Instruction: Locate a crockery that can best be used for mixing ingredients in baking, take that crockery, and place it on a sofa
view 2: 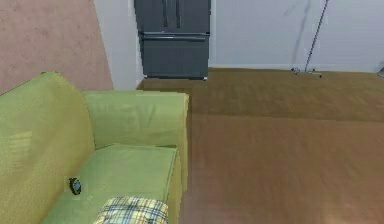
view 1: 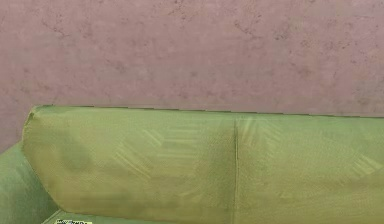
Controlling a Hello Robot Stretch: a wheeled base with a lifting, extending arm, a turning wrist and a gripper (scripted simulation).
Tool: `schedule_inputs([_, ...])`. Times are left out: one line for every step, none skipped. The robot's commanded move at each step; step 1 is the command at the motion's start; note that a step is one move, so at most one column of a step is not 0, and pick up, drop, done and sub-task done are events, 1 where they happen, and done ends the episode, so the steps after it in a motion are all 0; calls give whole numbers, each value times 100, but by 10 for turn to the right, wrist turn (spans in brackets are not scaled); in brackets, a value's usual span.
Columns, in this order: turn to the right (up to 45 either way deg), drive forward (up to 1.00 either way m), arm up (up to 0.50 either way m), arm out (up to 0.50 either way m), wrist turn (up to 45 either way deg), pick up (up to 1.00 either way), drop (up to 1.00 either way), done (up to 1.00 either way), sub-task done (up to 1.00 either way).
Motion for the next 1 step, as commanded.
schedule_inputs([0,0,0,0,0,0,0,100,0])
